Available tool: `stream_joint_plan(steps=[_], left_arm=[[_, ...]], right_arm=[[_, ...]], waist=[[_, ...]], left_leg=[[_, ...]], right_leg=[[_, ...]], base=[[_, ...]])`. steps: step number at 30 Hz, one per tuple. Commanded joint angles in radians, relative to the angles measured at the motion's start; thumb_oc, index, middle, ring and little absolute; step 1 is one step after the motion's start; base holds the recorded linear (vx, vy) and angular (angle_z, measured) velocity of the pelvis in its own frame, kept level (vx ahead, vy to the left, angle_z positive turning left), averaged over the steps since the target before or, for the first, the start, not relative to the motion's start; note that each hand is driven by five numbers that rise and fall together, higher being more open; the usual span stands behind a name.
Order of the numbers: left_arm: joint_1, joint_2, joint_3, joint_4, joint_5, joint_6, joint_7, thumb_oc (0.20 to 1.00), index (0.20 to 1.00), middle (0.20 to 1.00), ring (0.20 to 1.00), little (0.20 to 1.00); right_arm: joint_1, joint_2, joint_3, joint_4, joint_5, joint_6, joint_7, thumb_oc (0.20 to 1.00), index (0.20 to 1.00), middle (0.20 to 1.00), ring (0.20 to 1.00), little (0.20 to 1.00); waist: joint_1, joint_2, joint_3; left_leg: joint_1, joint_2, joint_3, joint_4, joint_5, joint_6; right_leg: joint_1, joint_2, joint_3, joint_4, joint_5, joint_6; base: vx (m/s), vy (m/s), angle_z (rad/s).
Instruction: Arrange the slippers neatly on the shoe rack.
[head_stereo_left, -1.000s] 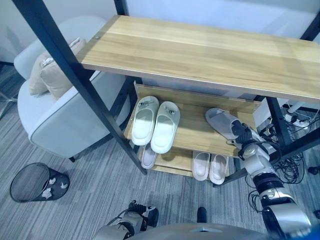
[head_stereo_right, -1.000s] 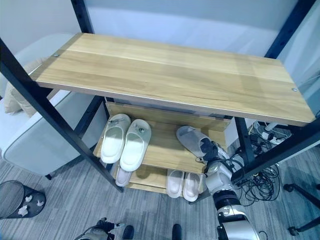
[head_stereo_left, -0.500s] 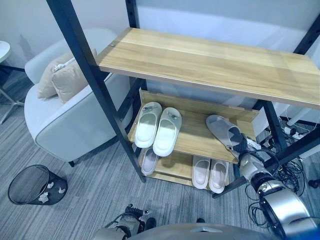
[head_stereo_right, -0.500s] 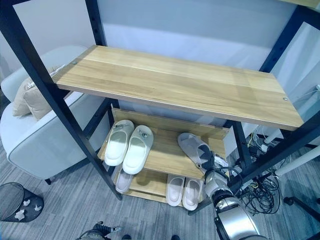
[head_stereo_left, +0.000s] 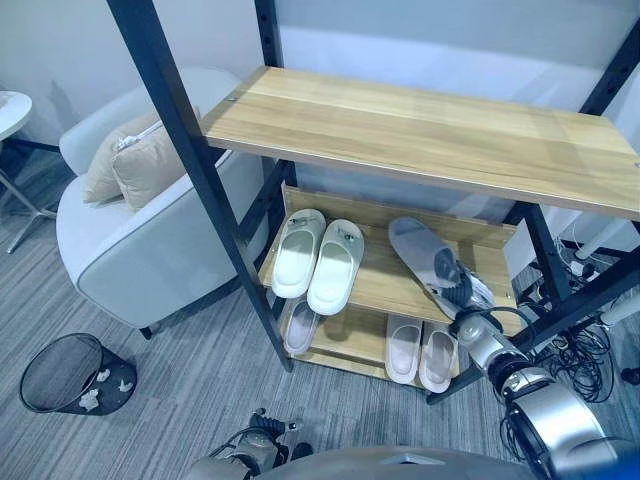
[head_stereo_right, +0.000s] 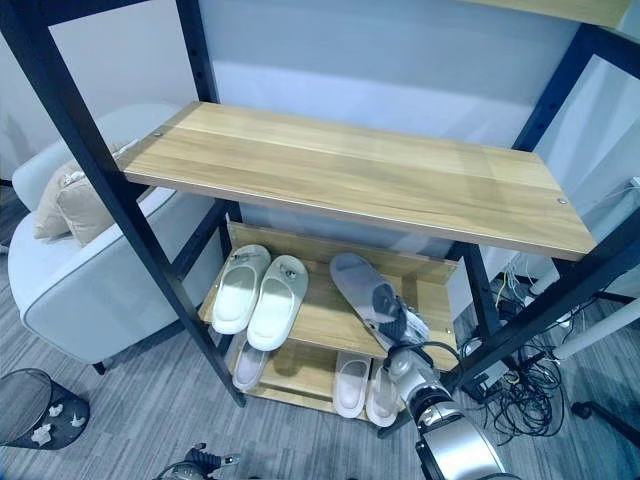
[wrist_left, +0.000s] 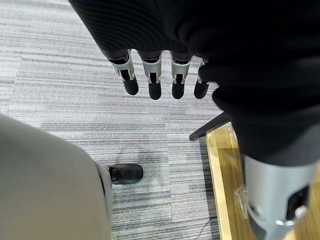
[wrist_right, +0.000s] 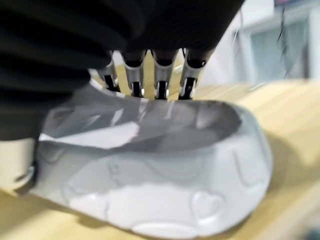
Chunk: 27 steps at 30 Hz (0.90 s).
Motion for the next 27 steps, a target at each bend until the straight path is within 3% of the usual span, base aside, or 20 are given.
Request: stream_joint_plan(steps=[1, 8, 11, 17, 21, 24, 25, 27], left_arm=[[0.014, -0.03, -0.025, 0.129, 0.034, -0.002, -0.015, 1.0, 1.0, 1.0, 1.0, 1.0], [0.036, -0.011, -0.017, 0.132, 0.049, 0.0, -0.018, 1.0, 1.0, 1.0, 1.0, 1.0], [0.041, -0.01, -0.016, 0.133, 0.042, -0.002, -0.015, 1.0, 1.0, 1.0, 1.0, 1.0], [0.067, -0.01, -0.014, 0.134, 0.052, -0.009, -0.017, 1.0, 1.0, 1.0, 1.0, 1.0], [0.099, -0.013, -0.032, 0.128, 0.068, -0.025, -0.013, 1.0, 1.0, 1.0, 1.0, 1.0], [0.11, -0.023, -0.043, 0.125, 0.077, -0.03, -0.001, 1.0, 1.0, 1.0, 1.0, 1.0], [0.111, -0.02, -0.046, 0.117, 0.08, -0.033, 0.003, 1.0, 1.0, 1.0, 1.0, 1.0], [0.113, -0.007, -0.044, 0.103, 0.083, -0.034, 0.017, 1.0, 1.0, 1.0, 1.0, 1.0]], right_arm=[[-0.044, 0.035, -0.001, -0.001, 0.055, -0.127, 0.043, 0.2, 0.2, 0.2, 0.2, 0.2], [0.036, 0.03, 0.006, -0.144, 0.079, -0.193, 0.08, 0.2, 0.2, 0.2, 0.2, 0.2], [0.134, 0.018, -0.007, -0.231, 0.055, -0.201, 0.02, 0.2, 0.2, 0.2, 0.2, 0.2], [0.355, -0.023, 0.016, -0.431, 0.069, -0.254, 0.074, 0.2, 0.2, 0.2, 0.2, 0.2], [0.468, -0.092, 0.025, -0.628, 0.063, -0.317, 0.064, 0.2, 0.2, 0.2, 0.2, 0.2], [0.519, -0.141, 0.031, -0.711, 0.04, -0.317, 0.054, 0.2, 0.2, 0.2, 0.2, 0.2], [0.55, -0.168, 0.034, -0.73, 0.018, -0.322, 0.035, 0.2, 0.2, 0.2, 0.2, 0.2], [0.614, -0.197, 0.021, -0.766, -0.001, -0.326, 0.021, 0.2, 0.2, 0.2, 0.2, 0.2]], waist=[[0.056, -0.027, 0.023], [0.049, -0.011, 0.004], [0.036, 0.004, -0.003], [0.007, 0.036, -0.008], [-0.009, 0.056, -0.002], [-0.015, 0.071, 0.014], [-0.02, 0.084, 0.031], [-0.033, 0.087, 0.044]], left_leg=[[-0.011, -0.035, 0.028, 0.006, 0.013, 0.06], [0.028, -0.024, 0.035, 0.006, 0.0, 0.063], [0.057, -0.017, 0.047, 0.006, -0.006, 0.065], [0.12, -0.013, 0.064, 0.006, -0.023, 0.077], [0.193, -0.042, 0.067, 0.009, -0.044, 0.107], [0.194, -0.072, 0.075, 0.033, -0.05, 0.123], [0.17, -0.077, 0.079, 0.087, -0.066, 0.129], [0.138, -0.077, 0.077, 0.154, -0.093, 0.133]], right_leg=[[0.053, -0.035, -0.039, 0.031, -0.037, 0.035], [0.072, -0.028, -0.03, 0.06, -0.055, 0.023], [0.08, -0.024, -0.023, 0.088, -0.07, 0.018], [0.113, -0.017, -0.013, 0.125, -0.106, 0.007], [0.14, -0.026, 0.013, 0.185, -0.142, 0.015], [0.113, -0.059, 0.032, 0.264, -0.133, 0.041], [0.08, -0.06, 0.043, 0.342, -0.178, 0.035], [0.032, 0.018, 0.088, 0.416, -0.223, -0.02]], base=[[0.01, -0.007, 0.05], [0.0, -0.004, 0.02], [-0.01, -0.016, -0.05], [0.01, -0.009, -0.11], [0.05, 0.069, -0.14], [-0.03, 0.095, -0.24], [-0.13, 0.086, -0.1], [-0.15, 0.014, -0.03]])
